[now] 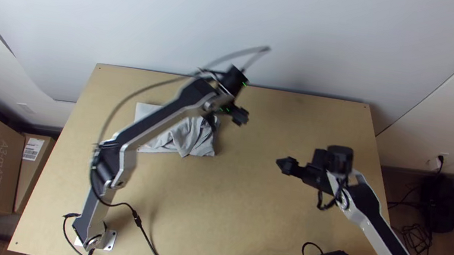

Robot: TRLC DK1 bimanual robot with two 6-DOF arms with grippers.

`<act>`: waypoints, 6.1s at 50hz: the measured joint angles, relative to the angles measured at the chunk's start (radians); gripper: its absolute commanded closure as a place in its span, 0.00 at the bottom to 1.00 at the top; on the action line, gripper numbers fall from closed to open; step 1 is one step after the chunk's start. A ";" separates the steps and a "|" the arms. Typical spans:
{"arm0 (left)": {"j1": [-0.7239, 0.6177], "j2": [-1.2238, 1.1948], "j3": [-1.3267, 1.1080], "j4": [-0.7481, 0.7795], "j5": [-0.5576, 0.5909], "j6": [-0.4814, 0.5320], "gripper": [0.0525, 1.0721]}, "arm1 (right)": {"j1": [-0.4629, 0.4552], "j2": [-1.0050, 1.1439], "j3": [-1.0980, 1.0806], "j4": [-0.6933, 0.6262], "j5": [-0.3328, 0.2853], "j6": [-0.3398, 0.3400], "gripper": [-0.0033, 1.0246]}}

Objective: Fold the t-shirt

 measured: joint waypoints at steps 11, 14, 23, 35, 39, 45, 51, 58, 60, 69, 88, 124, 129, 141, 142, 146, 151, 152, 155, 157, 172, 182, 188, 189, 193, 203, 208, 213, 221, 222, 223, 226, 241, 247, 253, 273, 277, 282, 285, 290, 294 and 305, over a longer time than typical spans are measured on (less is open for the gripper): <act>0.182 -0.242 -0.001 -0.054 0.039 -0.024 0.04 | 0.136 0.317 0.309 0.004 0.000 0.000 0.04; 0.225 -0.296 -0.008 -0.084 0.043 -0.023 0.04 | 0.168 0.414 0.417 0.006 0.000 0.004 0.04; 0.354 -0.422 -0.074 -0.135 0.092 -0.023 0.04 | 0.229 0.672 0.689 -0.018 0.000 0.043 0.04; 0.512 -0.514 -0.131 -0.198 0.125 -0.023 0.04 | 0.348 0.933 0.988 -0.211 -0.037 0.124 0.07; 0.532 -0.528 -0.133 -0.211 0.126 -0.023 0.04 | 0.393 0.980 1.029 -0.229 -0.051 0.147 0.07; 0.557 -0.541 -0.134 -0.227 0.126 -0.023 0.04 | 0.437 1.038 1.083 -0.248 -0.089 0.165 0.10; 0.579 -0.548 -0.140 -0.235 0.126 -0.023 0.04 | 0.453 1.083 1.123 -0.261 -0.119 0.184 0.11; 0.602 -0.552 -0.144 -0.239 0.126 -0.018 0.04 | 0.462 1.134 1.171 -0.263 -0.145 0.192 0.19; 0.609 -0.554 -0.144 -0.241 0.126 -0.012 0.04 | 0.466 1.153 1.189 -0.263 -0.150 0.199 0.19; 0.650 -0.561 -0.149 -0.254 0.126 0.003 0.04 | 0.489 1.241 1.270 -0.271 -0.178 0.215 0.19; 0.709 -0.563 -0.153 -0.262 0.126 0.043 0.04 | 0.503 1.372 1.432 -0.309 -0.185 0.228 0.97; 0.717 -0.563 -0.161 -0.264 0.148 0.060 0.04 | 0.384 1.213 1.330 -0.350 -0.185 0.203 0.60; 0.717 -0.563 -0.162 -0.264 0.148 0.060 0.04 | 0.367 1.204 1.297 -0.360 -0.185 0.197 0.13; 0.717 -0.563 -0.164 -0.264 0.148 0.061 0.04 | 0.366 1.186 1.228 -0.392 -0.185 0.196 0.12; 0.717 -0.563 -0.164 -0.264 0.148 0.061 0.04 | 0.368 1.180 1.221 -0.394 -0.185 0.196 0.12; 0.717 -0.563 -0.167 -0.264 0.148 0.061 0.04 | 0.378 1.160 1.207 -0.395 -0.185 0.196 0.12; 0.717 -0.563 -0.172 -0.264 0.148 0.064 0.04 | 0.393 1.140 1.207 -0.394 -0.185 0.196 0.13; 0.717 -0.563 -0.173 -0.264 0.148 0.064 0.04 | 0.397 1.139 1.207 -0.394 -0.185 0.196 0.15; 0.717 -0.563 -0.176 -0.264 0.148 0.064 0.04 | 0.405 1.137 1.207 -0.394 -0.185 0.196 0.16; 0.717 -0.563 -0.177 -0.264 0.148 0.064 0.04 | 0.408 1.137 1.207 -0.394 -0.185 0.196 0.16; 0.736 -0.567 -0.177 -0.264 0.148 0.068 0.04 | 0.412 1.138 1.209 -0.392 -0.185 0.193 0.15; 0.739 -0.568 -0.177 -0.264 0.148 0.076 0.04 | 0.407 1.151 1.209 -0.390 -0.185 0.177 0.16; 0.745 -0.568 -0.177 -0.264 0.148 0.076 0.04 | 0.400 1.171 1.209 -0.390 -0.184 0.170 0.33; 0.745 -0.568 -0.177 -0.264 0.148 0.076 0.04 | 0.399 1.175 1.209 -0.390 -0.184 0.169 0.36; 0.745 -0.568 -0.177 -0.264 0.148 0.079 0.04 | 0.398 1.183 1.209 -0.389 -0.181 0.158 0.57; 0.749 -0.568 -0.177 -0.264 0.148 0.080 0.04 | 0.397 1.192 1.209 -0.362 -0.177 0.147 0.97; 0.752 -0.568 -0.177 -0.264 0.148 0.083 0.04 | 0.391 1.192 1.209 -0.357 -0.177 0.140 0.97; 0.752 -0.568 -0.177 -0.264 0.148 0.083 0.04 | 0.377 1.190 1.209 -0.357 -0.177 0.129 0.97; 0.752 -0.568 -0.177 -0.264 0.148 0.083 0.04 | 0.340 1.170 1.209 -0.369 -0.174 0.109 0.97; 0.752 -0.568 -0.177 -0.264 0.148 0.083 0.04 | 0.335 1.166 1.209 -0.372 -0.173 0.104 0.97; 0.752 -0.568 -0.177 -0.264 0.148 0.083 0.04 | 0.330 1.162 1.209 -0.376 -0.172 0.101 0.97; 0.752 -0.568 -0.177 -0.264 0.149 0.083 0.04 | 0.312 1.153 1.209 -0.383 -0.169 0.090 0.97; 0.752 -0.568 -0.177 -0.259 0.152 0.086 0.04 | 0.238 1.146 1.157 -0.399 -0.151 0.064 0.05; 0.757 -0.568 -0.177 -0.259 0.152 0.091 0.04 | 0.221 1.142 1.155 -0.401 -0.151 0.039 0.04; 0.764 -0.568 -0.177 -0.259 0.152 0.095 0.04 | 0.206 1.139 1.174 -0.392 -0.197 0.030 0.04; 0.788 -0.568 -0.177 -0.259 0.152 0.110 0.04 | 0.181 1.284 1.508 -0.332 -0.359 0.067 0.04; 0.790 -0.568 -0.177 -0.259 0.152 0.111 0.04 | 0.181 1.328 1.513 -0.307 -0.359 0.074 0.04; 0.791 -0.568 -0.176 -0.259 0.152 0.113 0.04 | 0.181 1.387 1.513 -0.296 -0.360 0.078 0.04; 0.793 -0.568 -0.176 -0.259 0.153 0.113 0.04 | 0.181 1.415 1.513 -0.294 -0.360 0.081 0.05; 0.797 -0.568 -0.176 -0.259 0.153 0.113 0.04 | 0.182 1.447 1.513 -0.293 -0.368 0.081 0.05; 0.797 -0.568 -0.175 -0.259 0.153 0.117 0.04 | 0.182 1.452 1.513 -0.293 -0.399 0.081 0.06; 0.797 -0.565 -0.159 -0.257 0.155 0.121 0.04 | 0.200 1.476 1.513 -0.310 -0.457 0.068 0.59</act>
